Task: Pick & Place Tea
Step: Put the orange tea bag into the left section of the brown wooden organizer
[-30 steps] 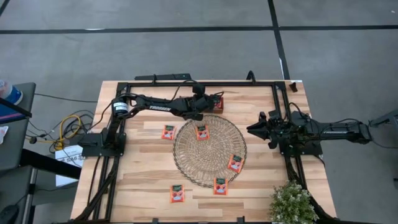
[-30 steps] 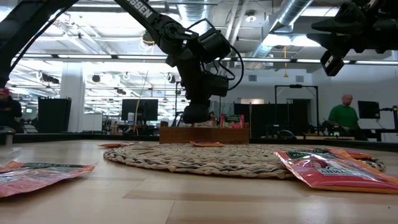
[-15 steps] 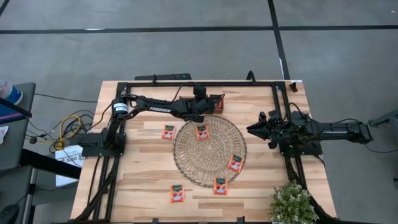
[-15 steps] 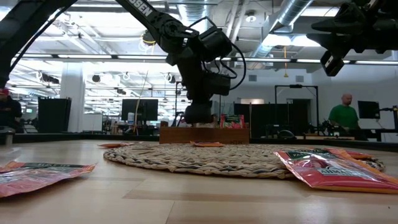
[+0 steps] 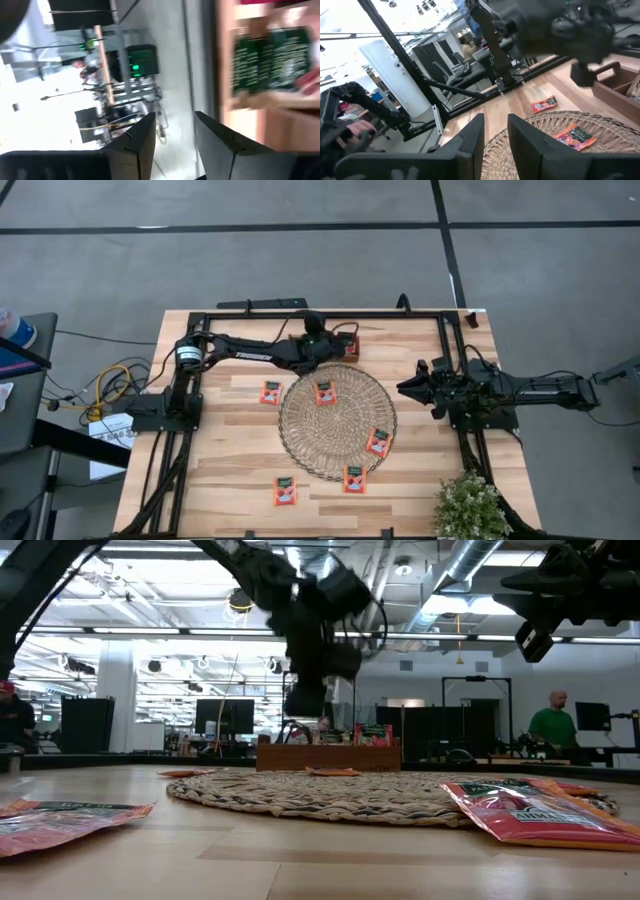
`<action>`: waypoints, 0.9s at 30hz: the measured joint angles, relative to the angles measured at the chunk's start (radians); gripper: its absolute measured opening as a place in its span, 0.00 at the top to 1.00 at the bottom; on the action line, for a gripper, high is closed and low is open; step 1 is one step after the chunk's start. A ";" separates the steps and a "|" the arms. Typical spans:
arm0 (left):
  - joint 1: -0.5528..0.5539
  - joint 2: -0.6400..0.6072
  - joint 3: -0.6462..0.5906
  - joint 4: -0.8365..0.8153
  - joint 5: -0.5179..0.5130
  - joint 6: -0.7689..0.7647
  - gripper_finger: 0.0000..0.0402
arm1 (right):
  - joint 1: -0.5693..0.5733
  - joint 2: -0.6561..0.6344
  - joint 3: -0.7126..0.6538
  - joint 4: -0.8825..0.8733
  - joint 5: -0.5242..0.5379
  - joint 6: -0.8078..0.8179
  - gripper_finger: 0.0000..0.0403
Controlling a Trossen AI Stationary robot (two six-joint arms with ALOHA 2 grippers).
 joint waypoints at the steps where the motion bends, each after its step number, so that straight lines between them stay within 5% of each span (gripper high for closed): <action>1: -0.005 -0.018 0.000 -0.002 -0.016 0.002 0.69 | 0.000 0.000 0.000 0.000 0.000 0.000 0.80; 6: -0.053 -0.141 0.000 -0.064 -0.057 -0.128 0.70 | 0.000 0.000 0.000 0.000 0.000 0.000 0.80; 10: -0.119 -0.263 0.000 -0.266 -0.004 -0.415 0.73 | 0.000 0.000 0.000 0.000 0.000 0.000 0.80; 12: -0.150 -0.326 0.000 -0.426 0.132 -0.636 0.74 | 0.000 0.000 0.000 0.004 0.000 0.000 0.80; 16: -0.163 -0.421 0.000 -0.697 0.603 -1.052 0.77 | 0.000 0.000 0.000 0.016 0.000 0.000 0.80; 18: -0.162 -0.445 -0.004 -0.804 0.713 -1.178 0.78 | 0.000 0.000 0.000 0.023 0.000 0.000 0.80; 23: -0.207 -0.487 -0.124 -0.895 0.696 -1.392 0.78 | 0.002 0.000 0.001 0.023 -0.026 0.000 0.80; 27: -0.261 -0.511 -0.324 -0.765 0.702 -1.483 0.78 | 0.015 0.013 0.049 0.010 -0.094 0.000 0.80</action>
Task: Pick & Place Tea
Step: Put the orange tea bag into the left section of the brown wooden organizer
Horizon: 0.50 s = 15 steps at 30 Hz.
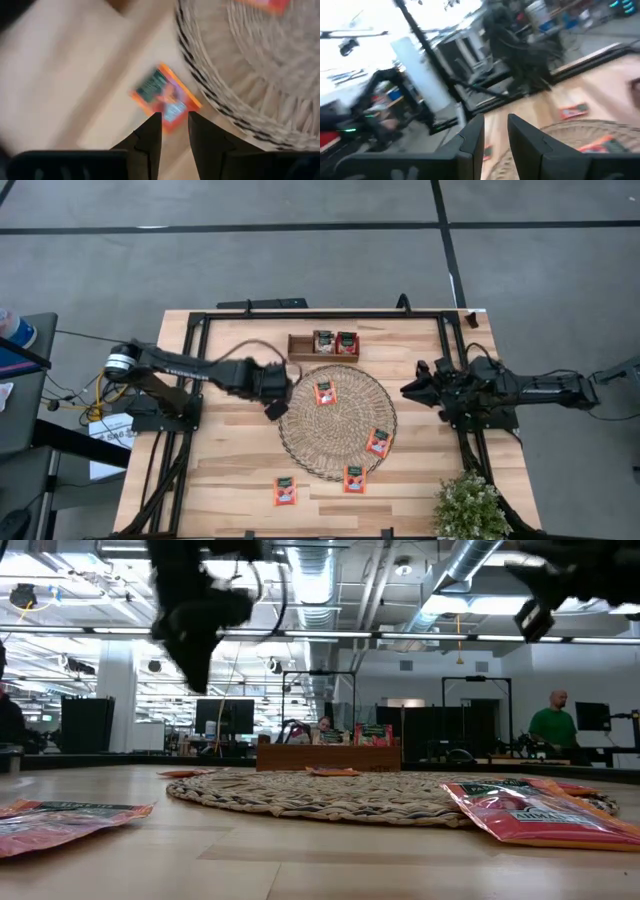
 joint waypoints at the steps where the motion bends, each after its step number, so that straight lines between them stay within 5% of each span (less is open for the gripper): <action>1: -0.013 -0.006 -0.054 0.053 0.028 -0.023 0.78 | 0.008 0.019 0.022 -0.014 -0.015 0.000 0.80; 7: -0.104 -0.032 -0.272 0.329 0.150 -0.191 0.78 | 0.091 0.194 0.210 -0.369 -0.016 0.000 0.80; 10: -0.150 -0.032 -0.296 0.357 0.118 -0.283 0.78 | 0.131 0.317 0.299 -0.584 -0.013 0.000 0.80; 15: -0.226 -0.033 -0.296 0.372 0.027 -0.353 0.78 | 0.178 0.519 0.379 -0.685 -0.013 -0.008 0.80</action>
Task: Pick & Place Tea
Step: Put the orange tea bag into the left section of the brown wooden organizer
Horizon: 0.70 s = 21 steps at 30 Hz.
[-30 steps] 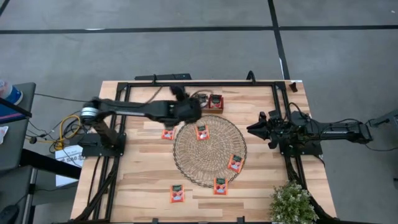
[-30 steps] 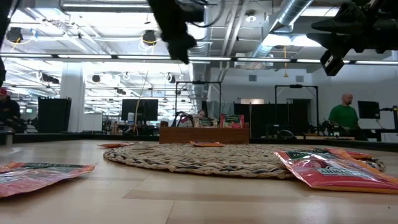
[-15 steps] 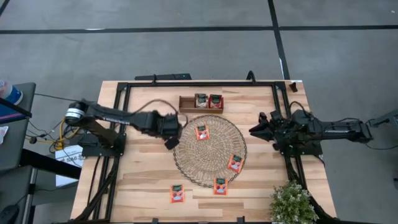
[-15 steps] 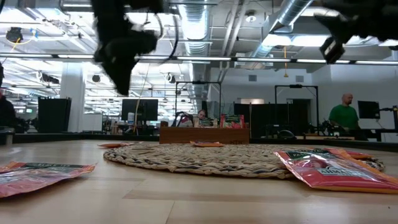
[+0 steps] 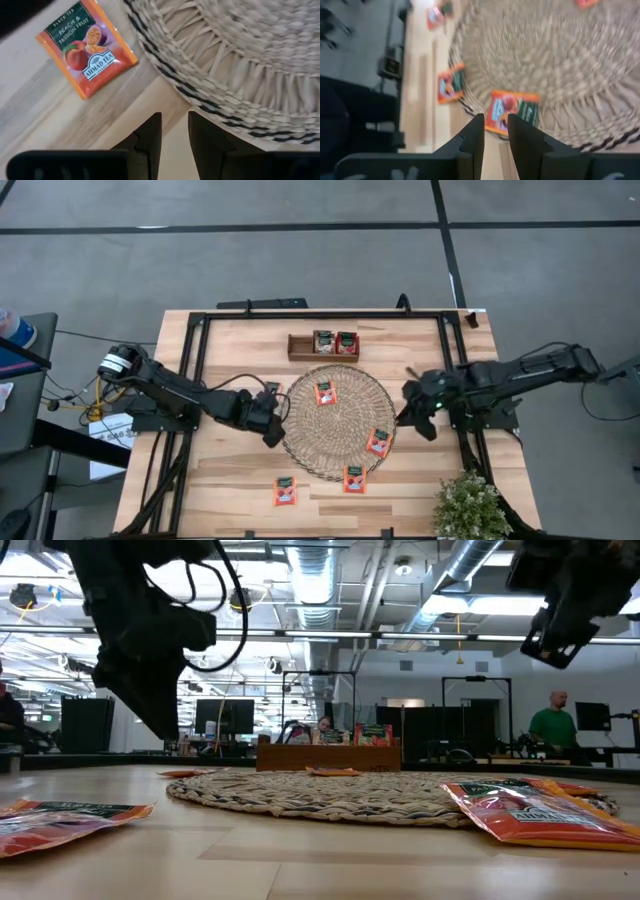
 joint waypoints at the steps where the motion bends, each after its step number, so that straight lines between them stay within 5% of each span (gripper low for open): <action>1: -0.011 -0.004 0.000 0.001 -0.013 -0.006 0.78 | 0.008 0.037 0.008 -0.001 0.000 0.000 0.80; 12: -0.049 -0.005 0.000 -0.029 -0.047 0.024 0.78 | 0.037 0.392 0.087 0.003 -0.013 -0.001 0.80; 21: -0.049 -0.021 0.000 -0.086 -0.057 0.103 0.78 | 0.022 0.570 0.133 0.067 -0.150 -0.001 0.72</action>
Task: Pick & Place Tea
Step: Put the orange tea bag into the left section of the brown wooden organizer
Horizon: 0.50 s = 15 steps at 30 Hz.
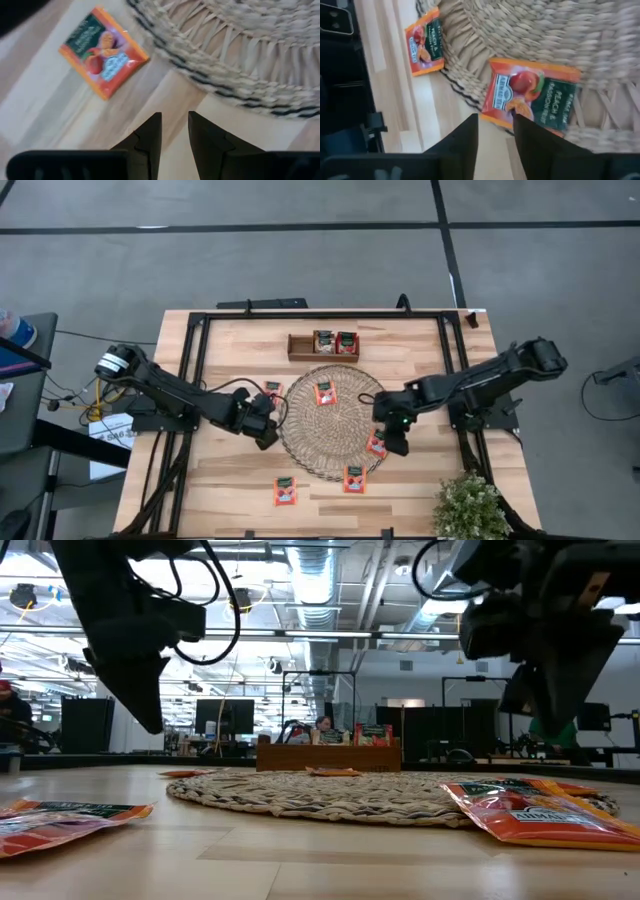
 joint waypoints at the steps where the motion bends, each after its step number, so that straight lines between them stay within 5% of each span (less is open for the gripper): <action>1: 0.000 -0.006 0.000 -0.012 -0.005 0.006 0.78 | 0.000 0.017 0.003 0.008 -0.002 0.000 0.70; 8: 0.004 -0.058 0.000 -0.101 -0.045 0.030 0.78 | -0.030 0.106 0.003 0.007 0.035 0.003 0.54; 15: 0.004 -0.113 0.000 -0.147 -0.061 0.024 0.78 | -0.087 0.159 0.005 0.006 0.023 0.008 0.50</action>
